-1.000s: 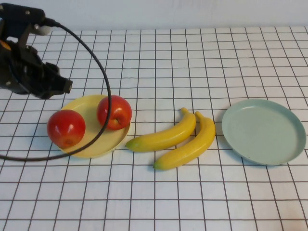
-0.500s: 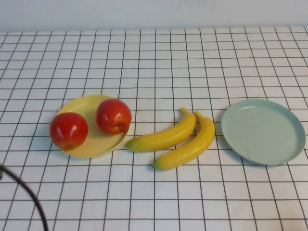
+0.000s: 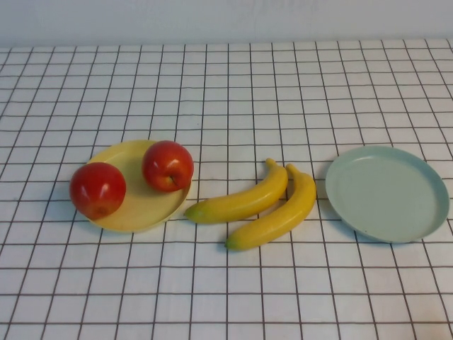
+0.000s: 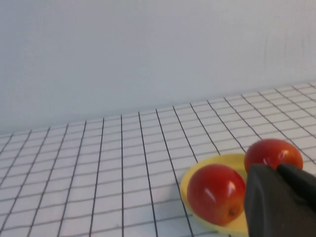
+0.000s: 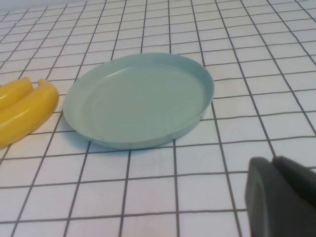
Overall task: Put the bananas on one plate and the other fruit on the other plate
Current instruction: Put another type of fruit in the right plate
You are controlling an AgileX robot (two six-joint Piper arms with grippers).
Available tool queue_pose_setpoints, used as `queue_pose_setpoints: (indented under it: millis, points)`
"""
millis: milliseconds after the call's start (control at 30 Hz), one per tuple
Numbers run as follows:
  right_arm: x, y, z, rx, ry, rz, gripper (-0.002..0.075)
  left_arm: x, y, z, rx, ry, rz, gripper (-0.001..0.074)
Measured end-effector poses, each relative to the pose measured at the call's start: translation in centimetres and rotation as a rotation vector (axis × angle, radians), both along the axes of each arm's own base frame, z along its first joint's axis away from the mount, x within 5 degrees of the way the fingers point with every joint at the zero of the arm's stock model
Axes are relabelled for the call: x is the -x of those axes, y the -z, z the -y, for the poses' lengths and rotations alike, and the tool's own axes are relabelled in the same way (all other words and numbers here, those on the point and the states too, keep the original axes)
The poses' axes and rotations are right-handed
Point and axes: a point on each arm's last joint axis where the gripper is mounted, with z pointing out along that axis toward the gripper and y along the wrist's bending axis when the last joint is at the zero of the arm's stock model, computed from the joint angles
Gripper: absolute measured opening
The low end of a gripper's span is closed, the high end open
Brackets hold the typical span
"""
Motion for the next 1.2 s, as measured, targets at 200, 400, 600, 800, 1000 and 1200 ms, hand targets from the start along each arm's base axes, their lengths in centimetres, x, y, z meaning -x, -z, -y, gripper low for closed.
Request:
queue_pose_setpoints:
  millis: [200, 400, 600, 800, 1000, 1200]
  points:
    - [0.0, 0.0, 0.0, 0.000, 0.000, 0.000, -0.0015, -1.3, 4.9, 0.3, -0.012, 0.003, -0.106, 0.0001]
    - [0.0, 0.0, 0.0, 0.000, 0.000, 0.000, -0.0015, -1.9, 9.0, 0.4, -0.054, 0.000, -0.193, 0.0001]
    - [0.0, 0.0, 0.0, 0.000, 0.000, 0.000, -0.0015, -1.8, 10.2, 0.5, -0.013, 0.006, -0.276, 0.0001]
    - [0.0, 0.0, 0.0, 0.000, 0.000, 0.000, -0.0015, -1.8, 10.2, 0.7, 0.035, 0.017, -0.286, 0.0001]
    - [0.0, 0.0, 0.0, 0.000, 0.000, 0.000, -0.0015, -1.8, 10.2, 0.7, 0.037, 0.017, -0.286, 0.0001]
    - [0.0, 0.0, 0.0, 0.000, 0.000, 0.000, -0.0015, -1.8, 10.2, 0.7, 0.038, 0.017, -0.287, 0.0001]
